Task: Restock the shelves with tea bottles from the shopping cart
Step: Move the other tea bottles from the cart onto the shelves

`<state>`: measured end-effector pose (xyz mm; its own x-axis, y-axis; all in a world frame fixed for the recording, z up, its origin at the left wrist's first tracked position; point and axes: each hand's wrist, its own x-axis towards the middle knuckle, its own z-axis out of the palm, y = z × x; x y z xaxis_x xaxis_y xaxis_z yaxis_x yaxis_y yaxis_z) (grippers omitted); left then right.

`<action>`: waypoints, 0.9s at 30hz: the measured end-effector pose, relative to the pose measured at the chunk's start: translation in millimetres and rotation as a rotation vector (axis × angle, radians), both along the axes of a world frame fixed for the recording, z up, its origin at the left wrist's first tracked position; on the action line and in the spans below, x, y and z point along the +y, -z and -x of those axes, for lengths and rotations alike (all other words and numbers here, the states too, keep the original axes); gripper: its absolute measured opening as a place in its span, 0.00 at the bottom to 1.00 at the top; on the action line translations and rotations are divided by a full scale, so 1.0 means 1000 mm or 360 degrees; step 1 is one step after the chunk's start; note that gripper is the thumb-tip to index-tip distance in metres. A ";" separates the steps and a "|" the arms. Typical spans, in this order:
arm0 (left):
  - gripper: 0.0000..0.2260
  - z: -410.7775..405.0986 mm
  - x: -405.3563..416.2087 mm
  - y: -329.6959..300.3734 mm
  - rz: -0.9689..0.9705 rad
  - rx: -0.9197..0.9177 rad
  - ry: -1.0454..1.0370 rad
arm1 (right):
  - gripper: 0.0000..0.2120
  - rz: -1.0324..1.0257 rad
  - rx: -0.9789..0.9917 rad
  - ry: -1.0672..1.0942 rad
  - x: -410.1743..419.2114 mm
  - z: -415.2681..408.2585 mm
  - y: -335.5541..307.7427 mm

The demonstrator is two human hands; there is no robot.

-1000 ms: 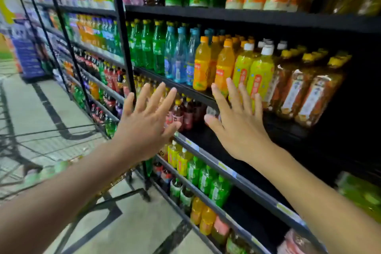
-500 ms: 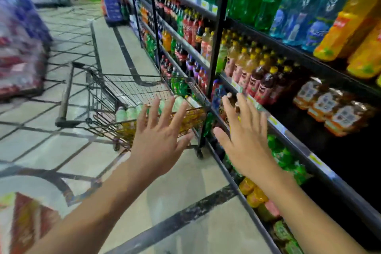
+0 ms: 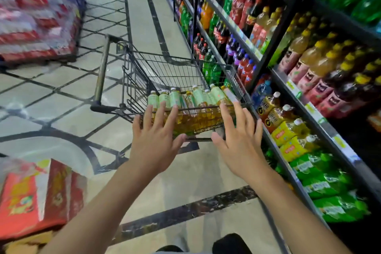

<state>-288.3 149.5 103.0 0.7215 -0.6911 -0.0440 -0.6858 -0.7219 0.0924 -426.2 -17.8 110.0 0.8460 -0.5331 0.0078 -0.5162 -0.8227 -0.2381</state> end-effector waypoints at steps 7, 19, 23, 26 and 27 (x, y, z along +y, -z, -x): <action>0.33 -0.050 -0.043 0.011 -0.0066 0.0023 -0.0162 | 0.34 -0.0091 -0.0010 -0.0164 -0.061 -0.071 0.019; 0.33 -0.108 -0.129 0.036 -0.0134 0.0161 -0.0627 | 0.35 -0.0375 0.0024 -0.0411 -0.174 -0.175 0.060; 0.32 -0.132 -0.137 0.050 -0.0179 0.0189 -0.0710 | 0.35 -0.0396 -0.0014 -0.0539 -0.188 -0.207 0.073; 0.31 -0.155 -0.139 0.060 -0.0176 0.0223 -0.0741 | 0.34 -0.0429 0.0047 -0.0571 -0.192 -0.231 0.086; 0.31 -0.163 -0.139 0.064 -0.0175 0.0232 -0.0740 | 0.35 -0.0442 0.0083 -0.0573 -0.193 -0.240 0.090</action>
<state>-125.7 10.9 39.1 0.9330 -0.2833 -0.2220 -0.2746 -0.9590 0.0698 -186.7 -210.6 19.6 0.9733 -0.1811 -0.1414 -0.2264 -0.8607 -0.4561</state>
